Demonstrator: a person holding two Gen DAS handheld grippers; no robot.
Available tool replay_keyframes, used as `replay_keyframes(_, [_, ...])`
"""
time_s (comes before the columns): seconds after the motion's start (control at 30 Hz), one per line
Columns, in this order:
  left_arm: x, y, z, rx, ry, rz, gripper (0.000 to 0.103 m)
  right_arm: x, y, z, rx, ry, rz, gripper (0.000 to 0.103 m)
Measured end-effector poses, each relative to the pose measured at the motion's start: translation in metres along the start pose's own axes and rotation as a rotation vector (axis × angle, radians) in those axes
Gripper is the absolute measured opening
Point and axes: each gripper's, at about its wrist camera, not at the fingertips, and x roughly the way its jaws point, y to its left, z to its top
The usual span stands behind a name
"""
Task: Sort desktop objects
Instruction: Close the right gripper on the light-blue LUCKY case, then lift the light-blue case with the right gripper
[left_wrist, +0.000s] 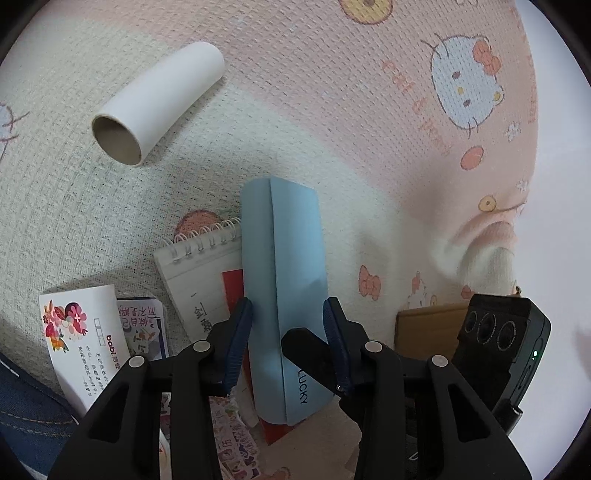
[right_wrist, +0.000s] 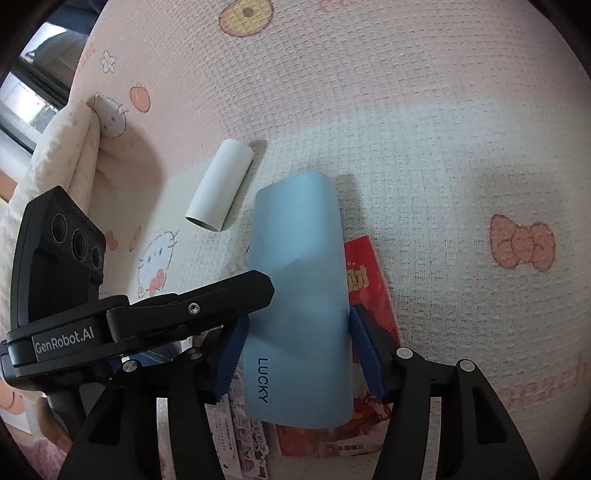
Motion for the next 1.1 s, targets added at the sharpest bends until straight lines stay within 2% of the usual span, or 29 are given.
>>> replay_keyframes(0.2, [-0.015, -0.006, -0.005, 0.019, -0.053, -0.017, 0.043, -0.012, 0.009, -0.002, -0.01, -0.036, -0.002, 0.053])
replay_keyframes(0.5, [-0.051, -0.028, -0.013, 0.085, -0.097, -0.057, 0.043, -0.054, 0.041, -0.005, -0.11, -0.121, -0.039, 0.053])
replay_keyframes(0.67, [-0.063, -0.03, -0.046, 0.106, -0.068, -0.065, 0.043, -0.073, 0.049, -0.035, -0.106, -0.107, -0.039, 0.053])
replay_keyframes(0.77, [-0.057, -0.023, -0.068, 0.1, -0.028, -0.063, 0.043, -0.073, 0.05, -0.052, -0.122, -0.078, -0.064, 0.053])
replay_keyframes(0.97, [-0.017, 0.007, -0.106, -0.047, 0.125, -0.099, 0.043, -0.055, 0.025, -0.091, -0.114, 0.024, -0.145, 0.053])
replay_keyframes(1.1, [-0.011, -0.006, -0.114, 0.033, 0.133, -0.063, 0.043, -0.054, 0.012, -0.104, -0.108, 0.038, -0.154, 0.053])
